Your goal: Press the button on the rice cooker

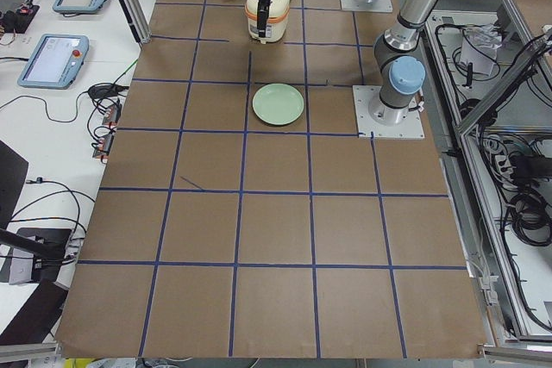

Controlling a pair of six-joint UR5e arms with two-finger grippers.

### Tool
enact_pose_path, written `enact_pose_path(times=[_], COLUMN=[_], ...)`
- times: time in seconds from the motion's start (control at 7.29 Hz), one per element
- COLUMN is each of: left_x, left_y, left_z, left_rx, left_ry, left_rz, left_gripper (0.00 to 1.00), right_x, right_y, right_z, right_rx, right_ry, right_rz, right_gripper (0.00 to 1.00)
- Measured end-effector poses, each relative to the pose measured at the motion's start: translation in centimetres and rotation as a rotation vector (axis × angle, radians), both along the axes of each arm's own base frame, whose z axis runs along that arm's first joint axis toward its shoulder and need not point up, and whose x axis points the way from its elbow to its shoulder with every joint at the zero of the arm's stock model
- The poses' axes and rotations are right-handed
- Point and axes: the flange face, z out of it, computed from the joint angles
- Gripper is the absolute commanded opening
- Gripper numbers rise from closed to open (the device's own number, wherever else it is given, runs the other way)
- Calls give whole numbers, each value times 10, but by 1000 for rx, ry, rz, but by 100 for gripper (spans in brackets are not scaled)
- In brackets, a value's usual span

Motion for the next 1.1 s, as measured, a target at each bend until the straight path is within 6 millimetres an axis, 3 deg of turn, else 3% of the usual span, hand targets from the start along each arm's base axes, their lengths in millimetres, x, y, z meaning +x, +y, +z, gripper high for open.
enact_pose_path(times=[0.27,0.82,1.1], left_x=[0,0,0], left_y=[0,0,0], left_z=[0,0,0], left_rx=[0,0,0], left_ry=[0,0,0], left_rz=[0,0,-1], left_gripper=[100,100,100], right_x=[0,-7,-34], right_y=[-4,-40,-53], right_z=[20,118,140], right_rx=[-23,-144,-155], right_ry=[2,0,8], right_rz=[-30,-48,-3], right_gripper=[78,96,100])
